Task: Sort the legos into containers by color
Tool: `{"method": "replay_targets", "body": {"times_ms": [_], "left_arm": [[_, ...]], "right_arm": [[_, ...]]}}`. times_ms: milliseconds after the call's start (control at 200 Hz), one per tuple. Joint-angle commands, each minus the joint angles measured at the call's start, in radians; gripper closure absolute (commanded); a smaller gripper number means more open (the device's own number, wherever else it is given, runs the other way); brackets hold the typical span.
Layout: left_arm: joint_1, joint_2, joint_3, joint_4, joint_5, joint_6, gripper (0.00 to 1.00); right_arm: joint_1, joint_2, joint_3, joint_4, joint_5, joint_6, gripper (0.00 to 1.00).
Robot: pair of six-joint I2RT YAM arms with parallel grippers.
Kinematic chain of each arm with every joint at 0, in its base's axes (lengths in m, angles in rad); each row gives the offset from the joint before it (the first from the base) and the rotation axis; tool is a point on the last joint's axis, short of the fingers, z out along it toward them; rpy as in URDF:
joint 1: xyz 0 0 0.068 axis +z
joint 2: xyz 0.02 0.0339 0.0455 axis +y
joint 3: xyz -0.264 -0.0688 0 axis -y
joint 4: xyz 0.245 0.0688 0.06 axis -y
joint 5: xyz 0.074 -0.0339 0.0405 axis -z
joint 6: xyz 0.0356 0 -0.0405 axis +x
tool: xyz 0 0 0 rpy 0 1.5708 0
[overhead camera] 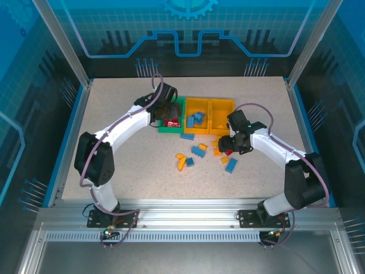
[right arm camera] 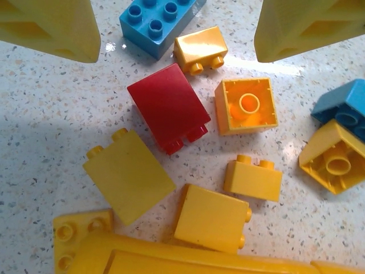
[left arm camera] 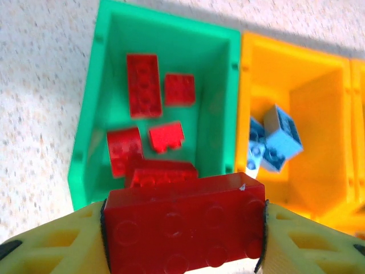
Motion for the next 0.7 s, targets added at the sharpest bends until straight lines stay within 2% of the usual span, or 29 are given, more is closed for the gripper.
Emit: {"method": "replay_targets", "body": {"times_ms": [0, 160, 310, 560, 695], "left_arm": [[0.044, 0.099, 0.073, -0.055, 0.041, 0.056, 0.45], [0.071, 0.195, 0.165, -0.079, 0.058, 0.071, 0.42], [0.081, 0.228, 0.184, -0.079, 0.073, 0.057, 0.33], [0.058, 0.131, 0.088, -0.045, 0.099, 0.044, 0.16], [0.052, 0.059, 0.010, -0.016, 0.105, 0.037, 0.14]], "right_arm": [[0.009, -0.006, -0.020, 0.047, -0.020, -0.101, 0.28], [0.015, 0.046, -0.017, 0.043, 0.017, -0.129, 0.28], [0.015, 0.121, 0.014, 0.049, 0.022, -0.143, 0.36], [0.012, 0.203, 0.060, 0.039, 0.027, -0.181, 0.43], [0.012, 0.218, 0.075, 0.035, 0.033, -0.205, 0.45]]}}
